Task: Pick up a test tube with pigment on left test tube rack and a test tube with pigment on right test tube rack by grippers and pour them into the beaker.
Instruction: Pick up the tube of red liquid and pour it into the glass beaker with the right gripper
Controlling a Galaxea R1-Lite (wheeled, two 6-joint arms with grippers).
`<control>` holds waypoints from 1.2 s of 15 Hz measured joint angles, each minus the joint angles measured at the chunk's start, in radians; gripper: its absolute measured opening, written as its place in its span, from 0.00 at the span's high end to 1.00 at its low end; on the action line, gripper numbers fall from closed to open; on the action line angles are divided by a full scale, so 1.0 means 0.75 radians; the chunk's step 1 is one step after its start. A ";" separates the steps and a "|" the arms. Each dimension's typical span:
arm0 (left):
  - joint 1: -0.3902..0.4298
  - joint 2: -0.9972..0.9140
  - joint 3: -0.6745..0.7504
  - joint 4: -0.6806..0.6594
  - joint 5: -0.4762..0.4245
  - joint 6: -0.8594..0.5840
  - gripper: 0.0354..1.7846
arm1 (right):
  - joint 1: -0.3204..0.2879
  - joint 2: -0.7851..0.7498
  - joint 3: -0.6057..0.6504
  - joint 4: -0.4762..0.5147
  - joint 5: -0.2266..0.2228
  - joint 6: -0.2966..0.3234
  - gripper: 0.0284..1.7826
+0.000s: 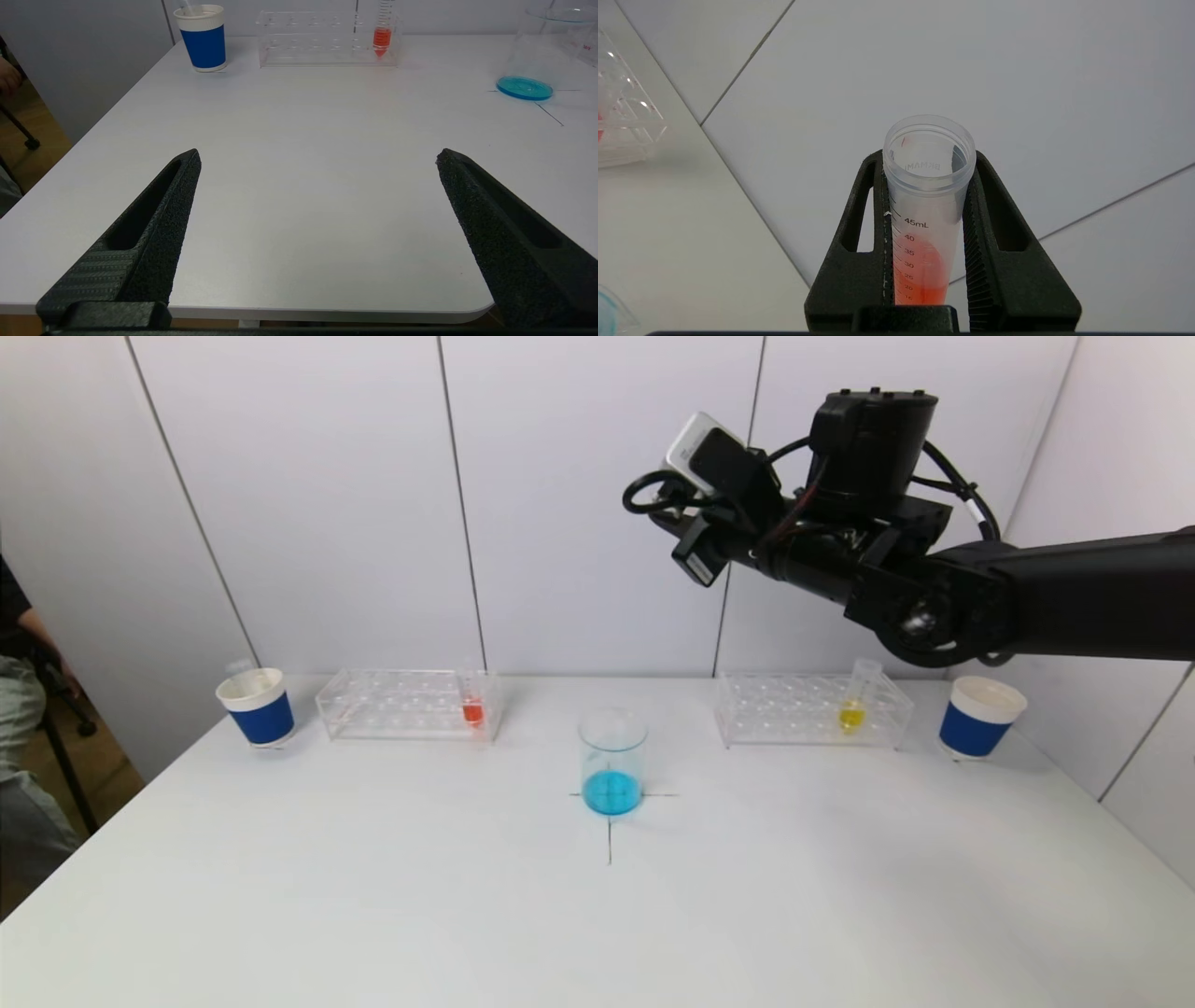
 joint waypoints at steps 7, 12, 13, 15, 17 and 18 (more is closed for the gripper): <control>-0.001 0.000 0.000 0.000 0.000 0.000 0.01 | -0.030 0.091 0.097 -0.233 0.256 -0.235 0.74; -0.001 0.000 0.000 0.000 0.000 0.001 0.01 | 0.018 0.144 0.254 -0.473 0.407 -0.409 0.74; -0.001 0.000 0.000 0.000 0.001 0.001 0.01 | 0.023 0.153 0.266 -0.476 0.427 -0.430 0.74; -0.001 0.000 0.000 0.000 0.000 0.001 0.01 | 0.027 0.174 0.279 -0.478 0.466 -0.479 0.74; -0.001 0.000 0.000 0.000 0.000 0.000 0.01 | 0.021 0.195 0.292 -0.478 0.494 -0.536 0.74; -0.001 0.000 0.000 0.000 0.001 0.001 0.01 | 0.020 0.205 0.295 -0.482 0.494 -0.551 0.74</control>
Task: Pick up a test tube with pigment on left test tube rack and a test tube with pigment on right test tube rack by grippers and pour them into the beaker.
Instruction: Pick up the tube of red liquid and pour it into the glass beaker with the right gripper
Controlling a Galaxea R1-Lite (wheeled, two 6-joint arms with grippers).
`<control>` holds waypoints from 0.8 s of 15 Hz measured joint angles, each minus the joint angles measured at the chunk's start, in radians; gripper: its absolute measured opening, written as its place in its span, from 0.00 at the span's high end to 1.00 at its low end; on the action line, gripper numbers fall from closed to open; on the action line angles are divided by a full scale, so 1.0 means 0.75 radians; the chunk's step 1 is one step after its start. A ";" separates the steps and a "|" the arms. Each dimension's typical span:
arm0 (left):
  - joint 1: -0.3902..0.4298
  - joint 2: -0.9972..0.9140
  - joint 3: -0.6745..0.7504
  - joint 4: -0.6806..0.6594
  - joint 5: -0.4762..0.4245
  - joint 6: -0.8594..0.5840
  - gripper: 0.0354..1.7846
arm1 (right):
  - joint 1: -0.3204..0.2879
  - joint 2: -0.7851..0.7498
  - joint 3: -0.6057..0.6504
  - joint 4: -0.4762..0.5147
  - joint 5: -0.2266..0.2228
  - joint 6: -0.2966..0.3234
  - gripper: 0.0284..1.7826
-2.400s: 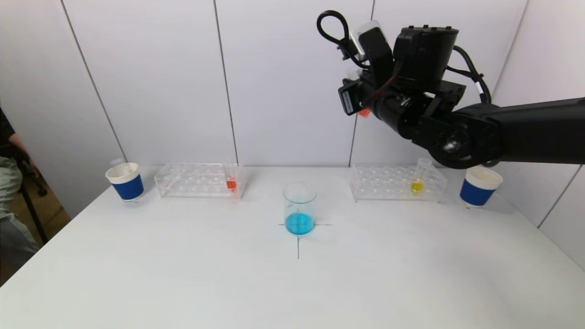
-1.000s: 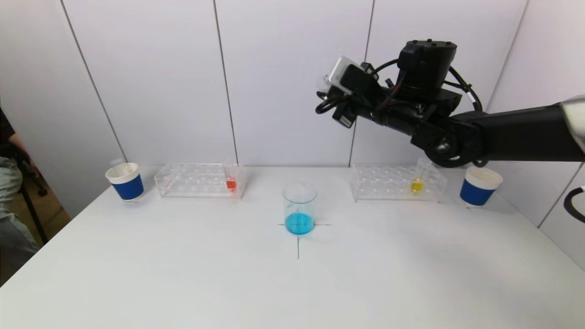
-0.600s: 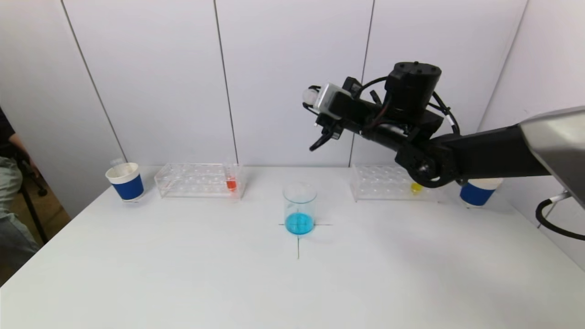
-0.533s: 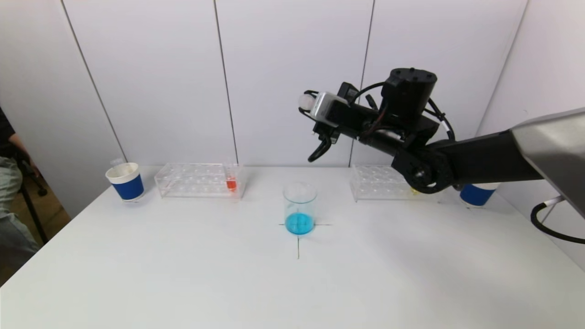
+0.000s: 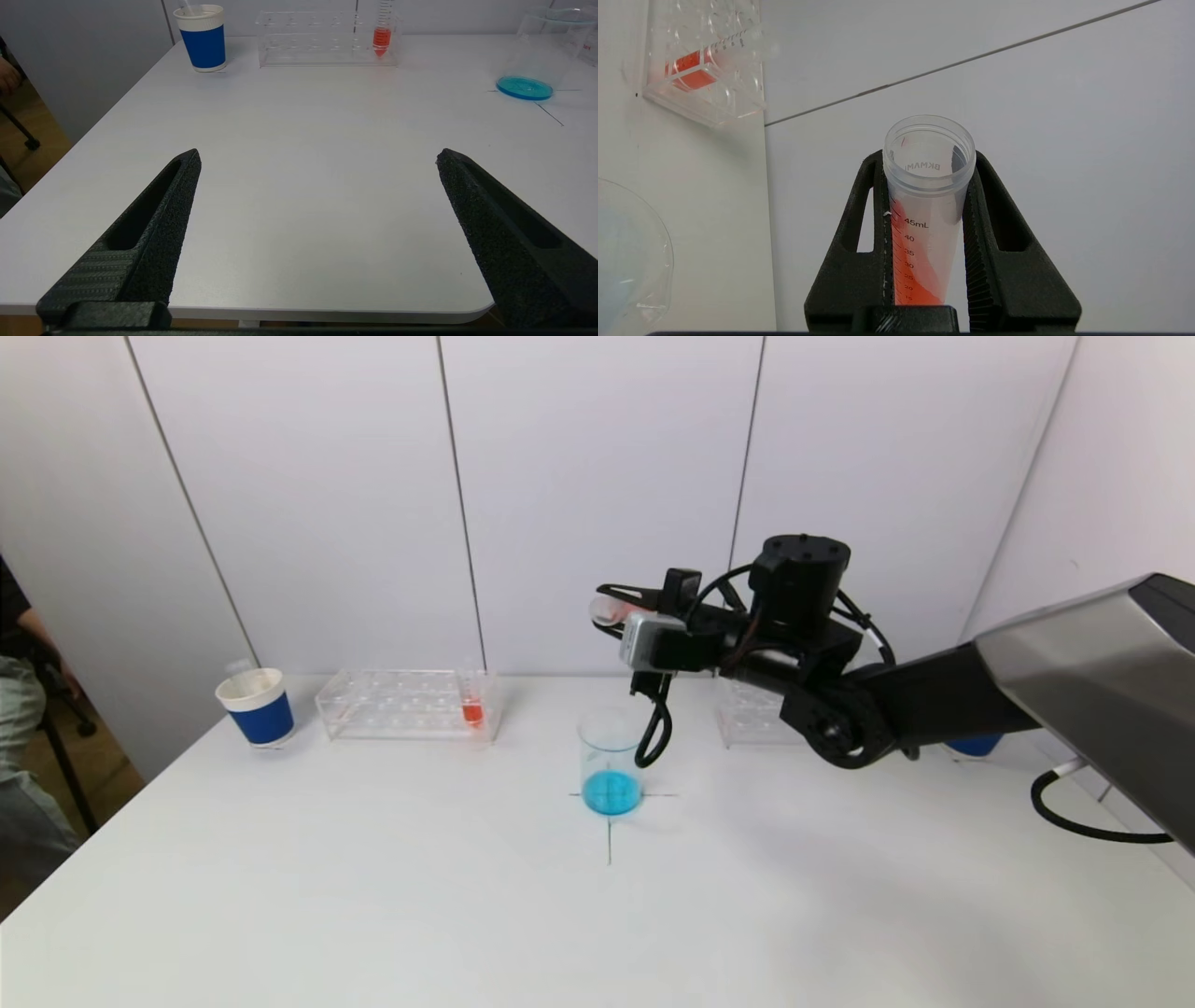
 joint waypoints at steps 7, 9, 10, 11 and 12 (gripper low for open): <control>0.000 0.000 0.000 0.000 -0.001 -0.001 0.01 | -0.012 0.074 0.010 -0.108 0.026 -0.001 0.74; 0.000 0.000 0.000 0.000 -0.001 0.000 0.01 | -0.024 0.092 0.026 -0.162 0.053 -0.014 0.74; 0.000 0.000 0.000 0.000 -0.001 0.000 0.01 | -0.029 0.099 0.044 -0.186 0.058 -0.017 0.74; 0.000 0.000 0.000 0.000 0.000 0.000 0.01 | -0.037 0.105 0.071 -0.218 0.070 -0.027 0.74; 0.000 0.000 0.000 0.000 0.000 -0.001 0.01 | -0.047 0.113 0.092 -0.252 0.088 -0.044 0.74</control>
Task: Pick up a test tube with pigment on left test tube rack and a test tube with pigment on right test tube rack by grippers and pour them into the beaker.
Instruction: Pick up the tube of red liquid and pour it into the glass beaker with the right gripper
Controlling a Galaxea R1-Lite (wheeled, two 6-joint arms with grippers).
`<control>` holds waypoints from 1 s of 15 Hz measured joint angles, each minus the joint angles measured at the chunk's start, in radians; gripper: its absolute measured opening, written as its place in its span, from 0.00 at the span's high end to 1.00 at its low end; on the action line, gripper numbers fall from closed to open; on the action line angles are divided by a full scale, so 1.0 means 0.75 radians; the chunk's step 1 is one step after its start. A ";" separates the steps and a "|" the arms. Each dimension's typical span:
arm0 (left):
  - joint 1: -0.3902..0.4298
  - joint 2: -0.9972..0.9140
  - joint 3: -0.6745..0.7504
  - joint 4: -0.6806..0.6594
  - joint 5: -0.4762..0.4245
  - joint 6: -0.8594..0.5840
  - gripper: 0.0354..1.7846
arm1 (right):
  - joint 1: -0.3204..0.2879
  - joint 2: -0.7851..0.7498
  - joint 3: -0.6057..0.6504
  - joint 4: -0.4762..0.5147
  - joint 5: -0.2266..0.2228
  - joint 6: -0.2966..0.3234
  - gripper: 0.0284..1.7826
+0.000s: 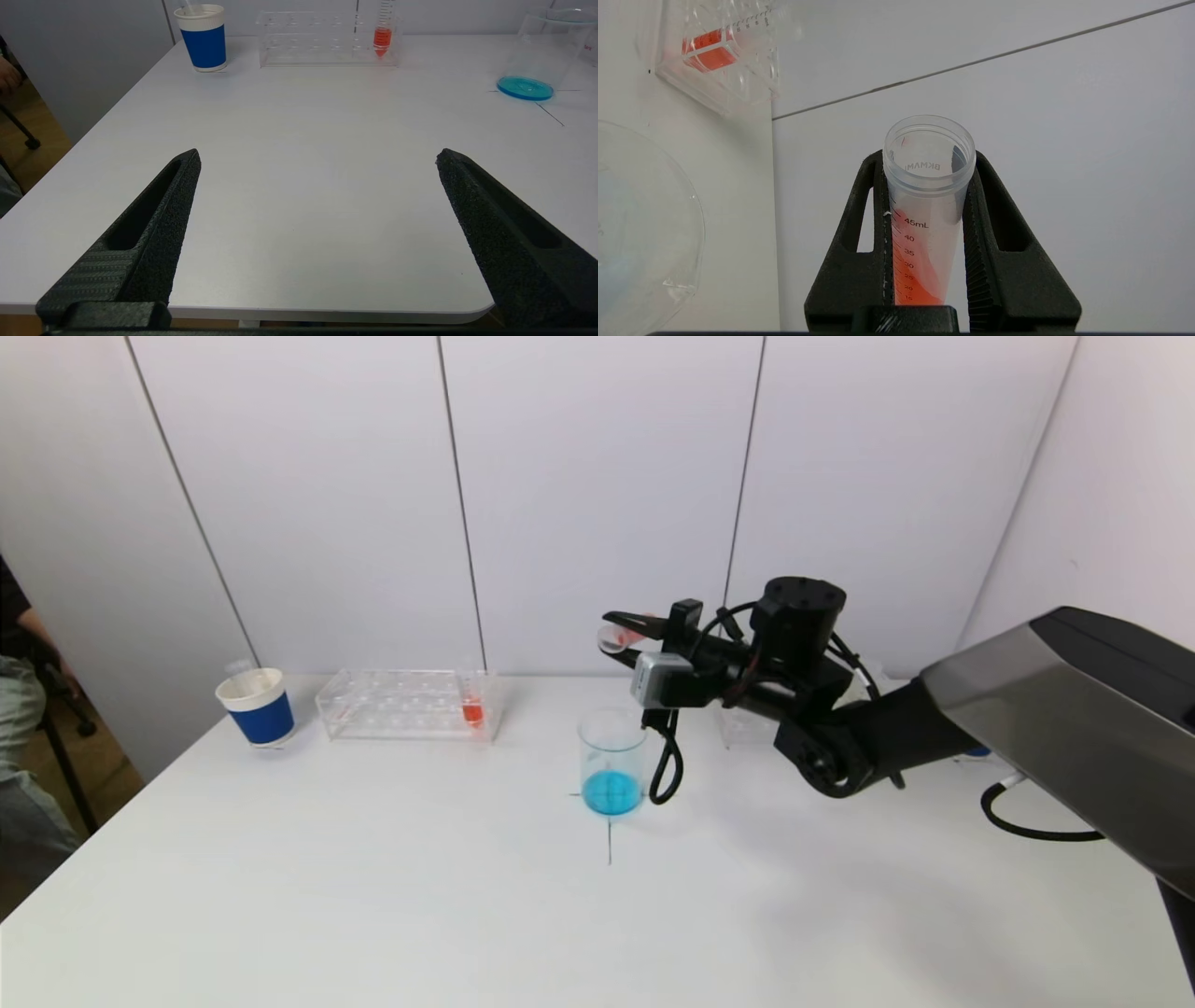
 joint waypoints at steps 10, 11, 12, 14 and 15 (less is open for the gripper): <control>0.001 0.000 0.000 0.000 -0.001 0.000 0.01 | -0.060 0.051 0.085 -0.136 0.100 -0.190 0.74; 0.001 0.000 0.000 0.001 -0.001 0.000 0.01 | -0.060 0.054 0.089 -0.140 0.102 -0.206 0.74; 0.001 0.000 0.000 0.000 -0.001 0.000 0.01 | -0.060 0.056 0.094 -0.141 0.102 -0.218 0.74; -0.001 0.000 0.000 0.000 -0.001 0.001 0.01 | -0.060 0.060 0.100 -0.142 0.102 -0.236 0.74; 0.000 0.000 0.000 0.001 -0.001 0.001 0.01 | -0.060 0.063 0.102 -0.142 0.102 -0.249 0.74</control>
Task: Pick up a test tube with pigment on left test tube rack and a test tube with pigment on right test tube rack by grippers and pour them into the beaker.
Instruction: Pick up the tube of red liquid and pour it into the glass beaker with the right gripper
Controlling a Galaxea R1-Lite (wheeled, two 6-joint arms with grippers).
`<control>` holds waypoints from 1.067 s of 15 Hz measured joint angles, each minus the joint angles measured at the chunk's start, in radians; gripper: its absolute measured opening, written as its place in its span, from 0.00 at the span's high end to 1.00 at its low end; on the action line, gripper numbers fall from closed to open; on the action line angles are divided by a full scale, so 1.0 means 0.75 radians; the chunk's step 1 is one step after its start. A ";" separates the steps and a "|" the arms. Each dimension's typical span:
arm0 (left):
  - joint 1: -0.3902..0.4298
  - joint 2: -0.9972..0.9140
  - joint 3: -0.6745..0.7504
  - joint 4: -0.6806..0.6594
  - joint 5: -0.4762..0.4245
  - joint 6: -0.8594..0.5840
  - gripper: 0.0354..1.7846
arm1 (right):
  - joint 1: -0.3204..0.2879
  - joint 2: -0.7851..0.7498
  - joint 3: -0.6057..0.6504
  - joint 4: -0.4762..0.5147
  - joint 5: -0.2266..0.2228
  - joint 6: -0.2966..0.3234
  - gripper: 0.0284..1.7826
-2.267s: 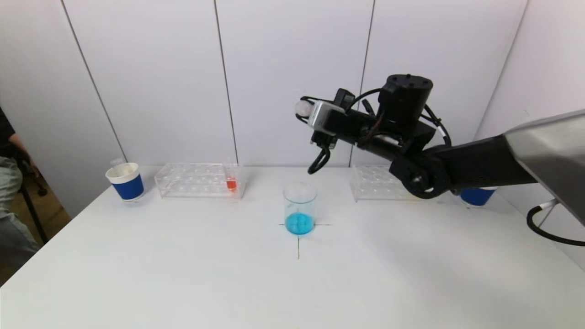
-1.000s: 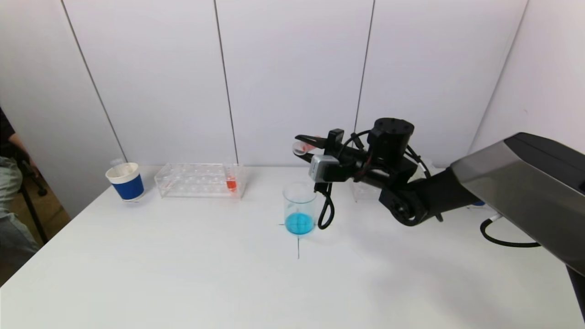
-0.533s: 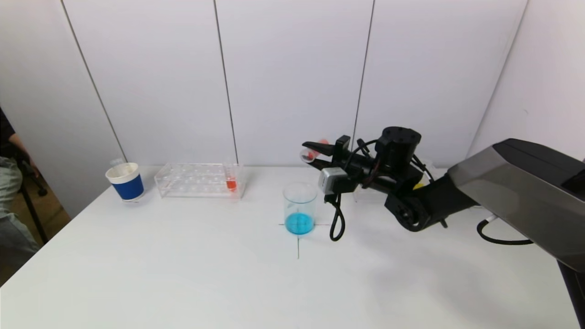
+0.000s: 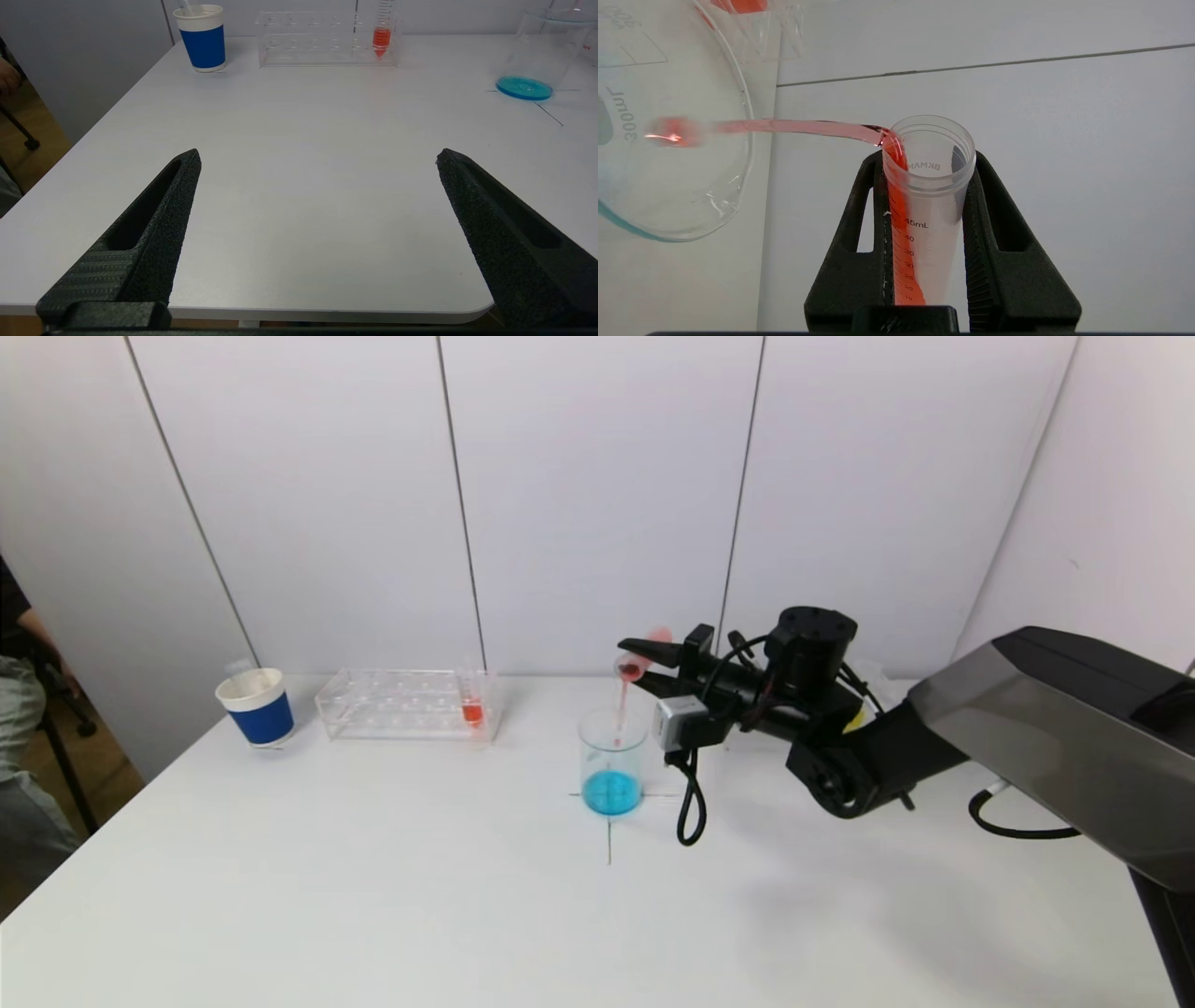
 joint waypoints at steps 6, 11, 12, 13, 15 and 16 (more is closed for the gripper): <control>0.001 0.000 0.000 -0.001 0.000 0.000 0.01 | -0.013 0.005 -0.001 0.006 -0.001 -0.060 0.74; 0.000 0.000 0.000 -0.001 0.001 0.000 0.01 | -0.023 0.001 -0.011 0.022 -0.002 -0.110 0.74; 0.000 0.000 0.000 0.000 0.000 0.000 0.01 | -0.022 0.000 -0.013 0.023 -0.001 -0.114 0.74; 0.001 0.000 0.000 -0.001 0.001 0.000 0.01 | -0.019 -0.001 -0.018 0.024 -0.001 -0.115 0.74; 0.001 0.000 0.000 -0.001 0.000 0.000 0.01 | -0.012 -0.003 -0.022 0.020 -0.001 -0.115 0.74; 0.000 0.000 0.000 -0.001 0.000 0.000 0.01 | -0.010 -0.004 -0.023 0.019 0.001 -0.115 0.74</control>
